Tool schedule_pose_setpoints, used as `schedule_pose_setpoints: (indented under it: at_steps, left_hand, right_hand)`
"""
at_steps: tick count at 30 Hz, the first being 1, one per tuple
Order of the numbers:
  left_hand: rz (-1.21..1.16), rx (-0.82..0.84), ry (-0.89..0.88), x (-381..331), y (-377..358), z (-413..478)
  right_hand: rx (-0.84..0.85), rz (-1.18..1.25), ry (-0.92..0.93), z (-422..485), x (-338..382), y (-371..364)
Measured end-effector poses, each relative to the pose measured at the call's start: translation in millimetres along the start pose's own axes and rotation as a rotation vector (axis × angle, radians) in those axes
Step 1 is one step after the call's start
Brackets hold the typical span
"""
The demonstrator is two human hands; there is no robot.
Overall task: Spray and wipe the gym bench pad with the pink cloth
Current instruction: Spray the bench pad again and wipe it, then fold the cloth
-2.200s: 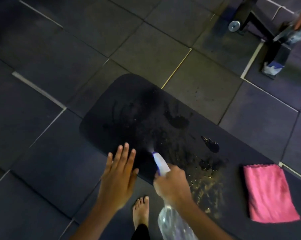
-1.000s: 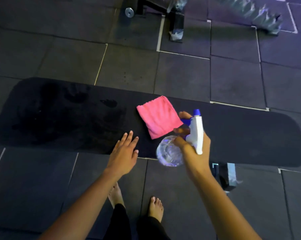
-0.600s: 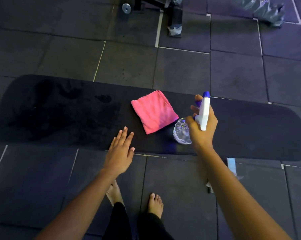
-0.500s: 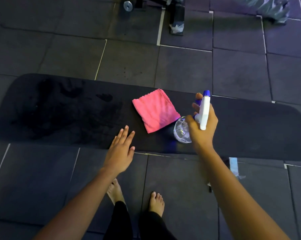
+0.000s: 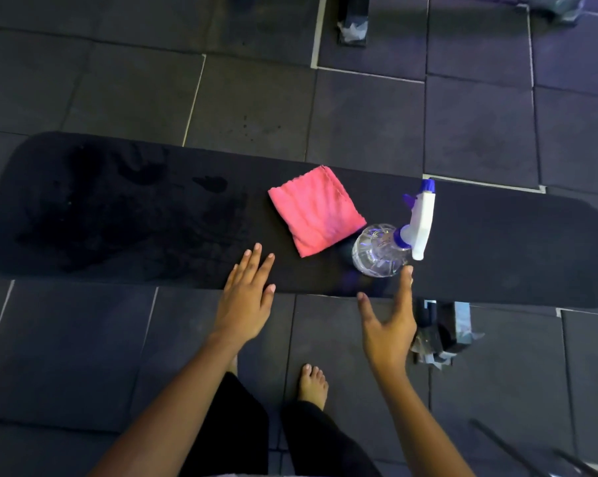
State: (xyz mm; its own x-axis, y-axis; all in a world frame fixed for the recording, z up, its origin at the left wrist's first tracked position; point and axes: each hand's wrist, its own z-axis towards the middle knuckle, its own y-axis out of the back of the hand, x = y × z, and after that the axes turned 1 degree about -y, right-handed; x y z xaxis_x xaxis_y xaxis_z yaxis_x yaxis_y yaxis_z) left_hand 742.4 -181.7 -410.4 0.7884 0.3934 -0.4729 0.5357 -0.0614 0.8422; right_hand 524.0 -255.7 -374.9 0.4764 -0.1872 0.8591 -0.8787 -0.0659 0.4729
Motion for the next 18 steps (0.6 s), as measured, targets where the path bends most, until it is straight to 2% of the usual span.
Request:
schedule_pose_setpoints:
  at_steps: [3,8,10,12,14,17,18]
  left_hand:
    - [0.010,0.000,-0.029,2.6,1.6,-0.9]
    - [0.000,0.015,-0.088,10.0,10.1,0.6]
    - [-0.018,0.012,-0.128,18.7,16.9,3.6]
    - [0.004,0.005,-0.160,33.5,26.5,9.1]
    - [0.019,0.011,-0.184,54.0,38.9,17.4]
    - [0.087,0.092,-0.262,83.7,58.4,28.2]
    - [0.115,0.121,-0.291,91.4,64.9,30.8]
  right_hand:
    - [-0.086,-0.084,-0.055,2.5,-1.8,-8.5]
    - [-0.202,-0.007,-0.363,-20.9,7.7,-33.1]
    - [-0.199,-0.027,-0.393,-35.4,20.4,-48.5]
    - [-0.086,-0.033,-0.322,-42.2,39.0,-68.2]
    - [0.035,-0.041,-0.170,-36.0,62.6,-90.7]
    - [0.142,-0.241,0.150,-4.6,85.5,-126.9]
    - [0.169,-0.317,0.196,9.2,88.3,-137.8]
